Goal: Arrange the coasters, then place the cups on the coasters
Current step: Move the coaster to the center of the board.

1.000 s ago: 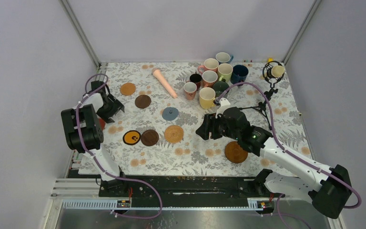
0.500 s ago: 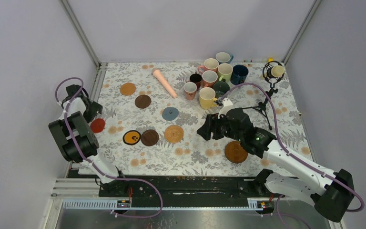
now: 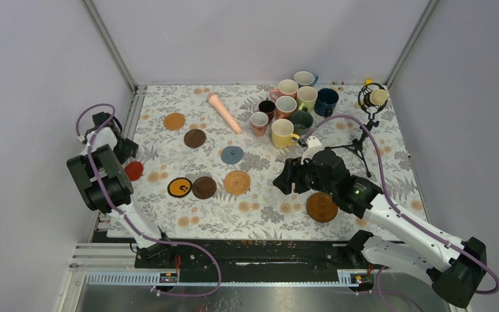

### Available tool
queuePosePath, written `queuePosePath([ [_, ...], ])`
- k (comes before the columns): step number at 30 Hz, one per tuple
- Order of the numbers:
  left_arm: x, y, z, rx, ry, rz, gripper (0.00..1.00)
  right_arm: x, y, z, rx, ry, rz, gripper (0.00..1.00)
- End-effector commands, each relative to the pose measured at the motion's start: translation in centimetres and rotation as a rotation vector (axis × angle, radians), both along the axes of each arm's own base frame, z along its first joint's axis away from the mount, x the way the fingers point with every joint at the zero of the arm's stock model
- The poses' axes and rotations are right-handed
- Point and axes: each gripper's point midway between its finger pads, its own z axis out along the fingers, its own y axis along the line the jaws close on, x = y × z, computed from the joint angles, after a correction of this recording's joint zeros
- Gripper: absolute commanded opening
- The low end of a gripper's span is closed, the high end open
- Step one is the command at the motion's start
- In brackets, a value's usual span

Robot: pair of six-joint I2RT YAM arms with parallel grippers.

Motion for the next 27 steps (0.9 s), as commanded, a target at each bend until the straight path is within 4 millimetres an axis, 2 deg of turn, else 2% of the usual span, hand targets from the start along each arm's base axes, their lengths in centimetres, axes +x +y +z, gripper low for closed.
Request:
queuePosePath([
  [1, 1.4, 0.2, 0.2, -0.023, -0.062, -0.013, 0.98, 0.3, 0.3, 2.0, 0.025, -0.044, 0.001, 0.67],
  [4, 1.7, 0.0, -0.1, -0.047, -0.064, -0.024, 0.98, 0.3, 0.3, 1.9, 0.024, -0.043, 0.0, 0.68],
  [15, 0.5, 0.0, -2.5, -0.085, -0.001, 0.018, 0.99, 0.4, 0.5, 1.8, 0.02, -0.034, 0.004, 0.68],
  [23, 1.0, -0.7, -2.8, -0.118, -0.031, 0.009, 0.95, 0.5, 0.5, 1.7, 0.019, -0.034, 0.0, 0.68],
  [27, 2.1, -1.5, -2.2, -0.164, -0.081, -0.013, 0.89, 0.6, 0.5, 1.7, 0.02, -0.033, -0.002, 0.68],
])
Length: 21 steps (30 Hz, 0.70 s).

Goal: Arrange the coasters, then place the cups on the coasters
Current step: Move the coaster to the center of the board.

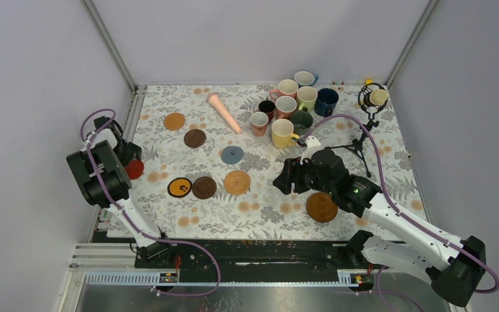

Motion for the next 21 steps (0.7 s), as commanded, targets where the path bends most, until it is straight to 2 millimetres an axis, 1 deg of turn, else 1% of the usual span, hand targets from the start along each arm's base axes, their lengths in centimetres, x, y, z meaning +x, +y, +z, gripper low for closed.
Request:
queuePosePath([
  [1, 2.0, -0.5, 0.6, -0.052, -0.092, -0.013, 0.87, 0.6, 0.5, 1.9, 0.032, -0.046, -0.003, 0.68],
  [6, 2.3, -1.5, 0.5, -0.085, -0.102, -0.041, 0.85, 0.5, 0.5, 1.8, 0.038, -0.046, -0.006, 0.68],
  [13, 1.7, -3.3, -0.5, -0.132, -0.085, -0.041, 0.79, 0.5, 0.6, 1.9, 0.051, -0.047, -0.009, 0.68],
  [18, 1.9, -5.4, -1.1, -0.14, -0.06, -0.097, 0.79, 0.5, 0.4, 1.8, 0.06, -0.053, -0.017, 0.68],
  [21, 2.4, -6.7, -0.7, -0.13, -0.059, -0.129, 0.79, 0.5, 0.3, 1.5, 0.06, -0.053, -0.02, 0.68],
])
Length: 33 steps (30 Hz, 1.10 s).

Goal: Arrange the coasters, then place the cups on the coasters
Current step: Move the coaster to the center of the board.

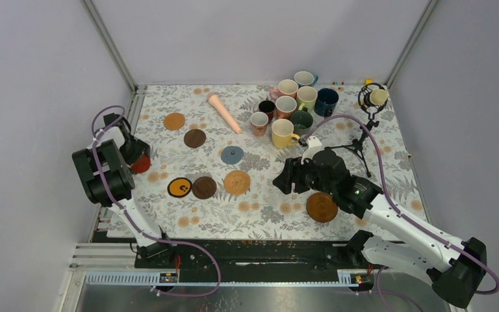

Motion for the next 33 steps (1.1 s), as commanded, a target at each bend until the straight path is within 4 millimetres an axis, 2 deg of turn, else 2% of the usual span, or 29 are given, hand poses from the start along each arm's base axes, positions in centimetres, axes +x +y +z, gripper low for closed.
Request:
queuePosePath([
  [1, 0.9, -4.0, -0.5, -0.071, -0.018, -0.057, 0.79, 0.4, 0.2, 1.1, 0.039, -0.045, -0.016, 0.68],
  [8, 1.7, -7.7, -0.1, -0.163, -0.057, -0.094, 0.79, 0.4, -0.2, 1.1, 0.036, -0.059, -0.022, 0.68],
  [13, 2.1, -9.5, 1.7, -0.177, -0.135, -0.134, 0.78, 0.5, -0.3, 1.0, 0.031, -0.066, -0.028, 0.68],
  [16, 1.9, -10.4, 2.1, -0.183, -0.146, -0.146, 0.78, 0.5, 0.0, 1.0, 0.038, -0.061, -0.023, 0.68],
  [22, 1.7, -10.9, 1.5, -0.195, -0.147, -0.152, 0.78, 0.5, 0.1, 1.1, 0.046, -0.06, -0.017, 0.68],
  [30, 2.8, -10.7, 4.0, -0.176, -0.219, -0.176, 0.78, 0.5, -0.3, 1.1, 0.042, -0.07, -0.03, 0.68],
  [33, 3.2, -9.2, 5.8, -0.089, -0.241, -0.172, 0.79, 0.4, -0.2, 1.2, 0.041, -0.066, -0.024, 0.68],
])
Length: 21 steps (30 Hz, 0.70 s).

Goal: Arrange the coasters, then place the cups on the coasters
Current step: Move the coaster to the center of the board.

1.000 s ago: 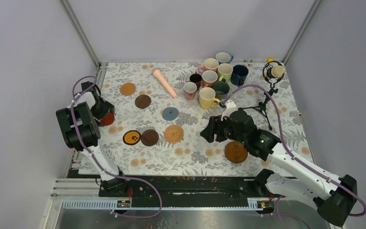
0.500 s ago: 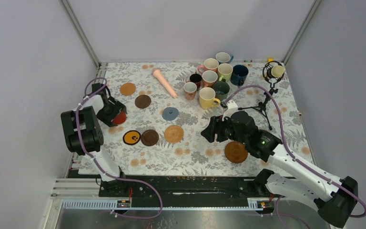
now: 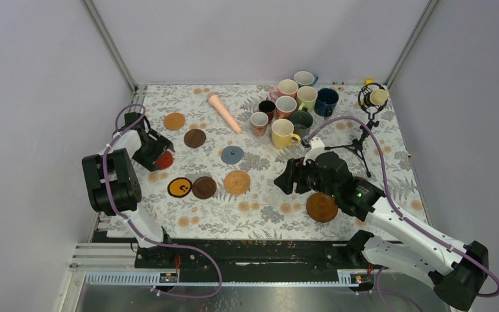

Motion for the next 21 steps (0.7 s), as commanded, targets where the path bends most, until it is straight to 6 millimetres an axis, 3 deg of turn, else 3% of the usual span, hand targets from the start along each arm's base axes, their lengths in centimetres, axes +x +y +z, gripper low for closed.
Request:
queuePosePath([
  [1, 2.1, 2.1, 4.8, 0.104, -0.129, 0.009, 0.79, 0.3, 0.2, 1.0, 0.024, -0.037, -0.005, 0.68],
  [6, 2.5, 4.2, 5.2, 0.143, -0.119, 0.032, 0.79, 0.3, -0.3, 1.2, 0.016, -0.051, -0.014, 0.68],
  [13, 3.5, 5.9, 4.2, 0.151, -0.071, 0.052, 0.78, 0.1, -0.7, 1.2, -0.005, -0.062, -0.012, 0.68],
  [21, 2.8, 7.1, 1.4, 0.18, 0.025, 0.068, 0.78, 0.6, -1.4, 1.1, -0.029, -0.081, -0.045, 0.68],
])
